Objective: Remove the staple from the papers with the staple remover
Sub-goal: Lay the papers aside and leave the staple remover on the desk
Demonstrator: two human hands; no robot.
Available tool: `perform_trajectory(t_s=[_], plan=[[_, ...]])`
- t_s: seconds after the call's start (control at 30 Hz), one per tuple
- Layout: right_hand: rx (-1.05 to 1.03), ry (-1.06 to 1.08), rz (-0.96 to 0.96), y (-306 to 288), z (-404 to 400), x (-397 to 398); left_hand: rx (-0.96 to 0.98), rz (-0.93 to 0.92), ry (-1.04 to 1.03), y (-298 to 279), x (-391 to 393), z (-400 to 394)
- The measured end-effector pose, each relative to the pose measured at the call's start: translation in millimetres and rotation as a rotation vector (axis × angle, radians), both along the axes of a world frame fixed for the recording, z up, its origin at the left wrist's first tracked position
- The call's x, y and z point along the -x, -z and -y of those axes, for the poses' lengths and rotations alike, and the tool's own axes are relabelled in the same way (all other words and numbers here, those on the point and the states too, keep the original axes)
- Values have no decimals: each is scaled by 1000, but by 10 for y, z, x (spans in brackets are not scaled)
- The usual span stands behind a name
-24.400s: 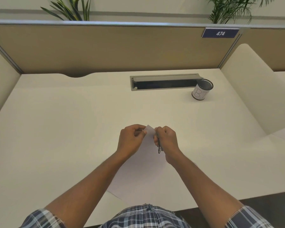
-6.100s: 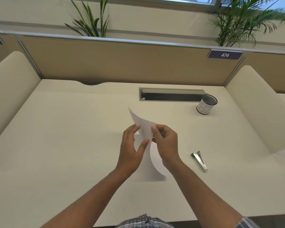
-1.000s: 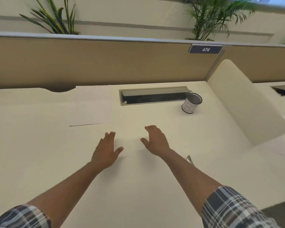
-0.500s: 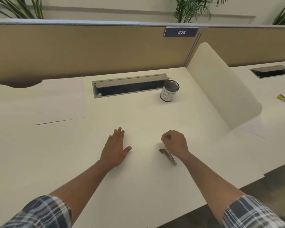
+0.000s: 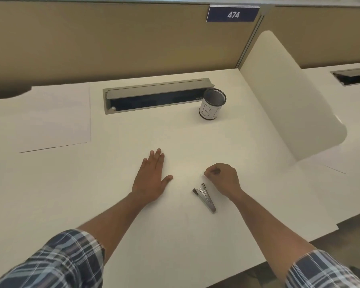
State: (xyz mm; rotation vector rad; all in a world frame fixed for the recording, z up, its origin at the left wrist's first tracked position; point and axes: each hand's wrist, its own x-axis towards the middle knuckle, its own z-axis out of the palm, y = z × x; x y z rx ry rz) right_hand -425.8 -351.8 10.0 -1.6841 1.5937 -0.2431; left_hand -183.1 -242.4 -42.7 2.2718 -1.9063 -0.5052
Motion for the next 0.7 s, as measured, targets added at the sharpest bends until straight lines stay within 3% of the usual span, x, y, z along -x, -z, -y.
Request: perform_trajectory(t_s=[0.37, 0.7], plan=[[-95, -24, 9, 49, 143, -9, 105, 82, -16, 89, 128, 102], [-126, -102, -240, 20, 338, -234, 87, 75, -24, 65, 127, 118]])
